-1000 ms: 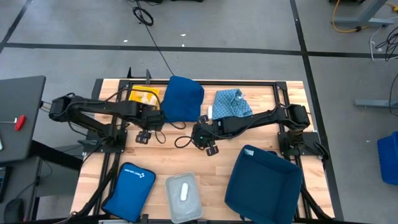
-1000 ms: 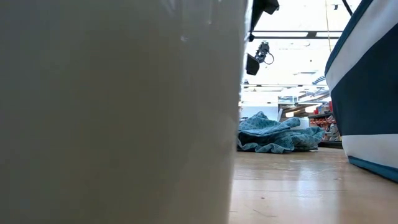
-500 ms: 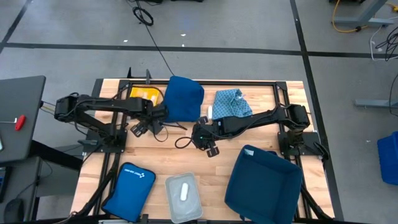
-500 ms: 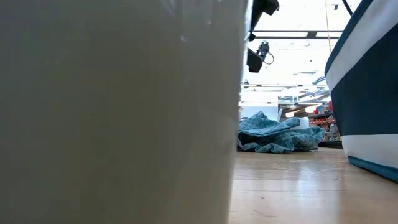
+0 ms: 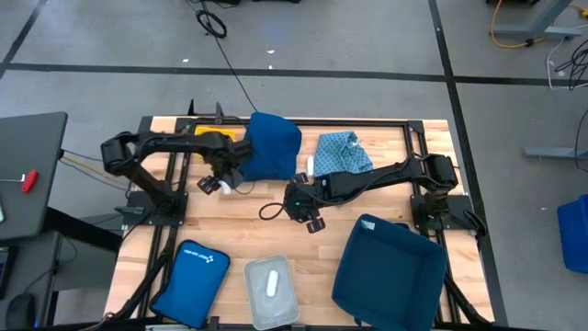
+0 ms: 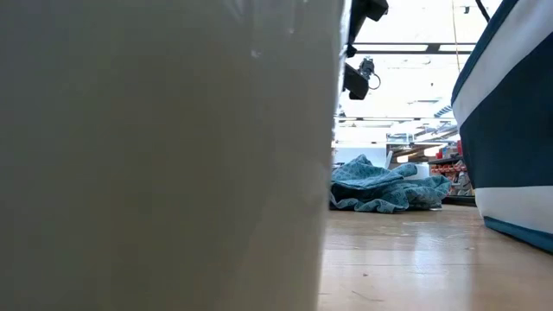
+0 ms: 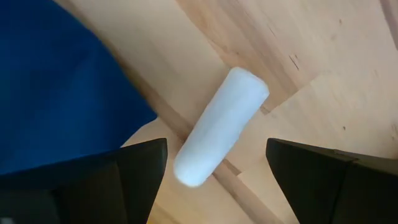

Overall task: Pick & place medical supplies in basket/bin
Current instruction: Put the left white bandage into the gray bin

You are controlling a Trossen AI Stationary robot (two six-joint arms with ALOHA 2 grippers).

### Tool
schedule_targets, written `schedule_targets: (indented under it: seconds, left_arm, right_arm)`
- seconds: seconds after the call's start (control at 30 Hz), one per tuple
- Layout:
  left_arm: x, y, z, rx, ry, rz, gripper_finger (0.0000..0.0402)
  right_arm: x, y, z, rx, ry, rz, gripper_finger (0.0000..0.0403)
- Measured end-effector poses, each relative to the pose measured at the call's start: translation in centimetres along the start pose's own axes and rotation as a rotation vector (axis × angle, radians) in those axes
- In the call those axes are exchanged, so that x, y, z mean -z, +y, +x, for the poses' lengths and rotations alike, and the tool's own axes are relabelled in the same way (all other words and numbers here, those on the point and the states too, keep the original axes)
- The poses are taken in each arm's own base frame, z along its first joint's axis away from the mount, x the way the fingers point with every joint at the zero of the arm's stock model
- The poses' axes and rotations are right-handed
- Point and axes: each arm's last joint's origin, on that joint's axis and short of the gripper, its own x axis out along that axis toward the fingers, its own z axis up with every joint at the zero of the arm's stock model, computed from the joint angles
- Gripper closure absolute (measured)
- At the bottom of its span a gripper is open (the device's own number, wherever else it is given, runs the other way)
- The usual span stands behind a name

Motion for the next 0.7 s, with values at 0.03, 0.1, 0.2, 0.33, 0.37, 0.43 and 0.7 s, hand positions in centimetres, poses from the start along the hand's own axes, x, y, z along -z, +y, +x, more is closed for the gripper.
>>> schedule_targets:
  seconds: [0.03, 0.1, 0.2, 0.33, 0.37, 0.43, 0.7]
  left_arm:
    - [0.0, 0.1, 0.3, 0.013, 0.007, 0.005, 0.0126]
    - [-0.1, 0.3, 0.9, 0.039, 0.022, 0.015, 0.0126]
    - [-0.2, 0.5, 1.9, 0.076, 0.043, 0.018, 0.0127]
    - [-0.3, 0.7, 3.0, 0.114, 0.075, 0.019, 0.0135]
    - [-0.4, 0.8, 3.1, 0.118, 0.079, 0.019, 0.0139]
    - [-0.5, 0.9, 3.3, 0.117, 0.084, 0.015, 0.0150]
    - [-1.1, 0.9, 3.4, 0.072, 0.114, 0.004, 0.0267]
  right_arm:
    - [0.0, 0.0, 0.0, -0.001, 0.001, 0.000, 0.0222]
    - [0.0, 0.0, 0.0, -0.001, 0.002, -0.001, 0.0222]
    - [0.0, 0.0, 0.0, -0.002, 0.004, -0.001, 0.0222]
    - [0.0, 0.0, 0.0, -0.002, 0.005, -0.001, 0.0222]
    - [0.0, 0.0, 0.0, -0.002, 0.004, -0.001, 0.0222]
    - [0.0, 0.0, 0.0, -0.002, 0.005, -0.001, 0.0222]
    - [0.0, 0.0, 0.0, -0.002, 0.004, -0.011, 0.0222]
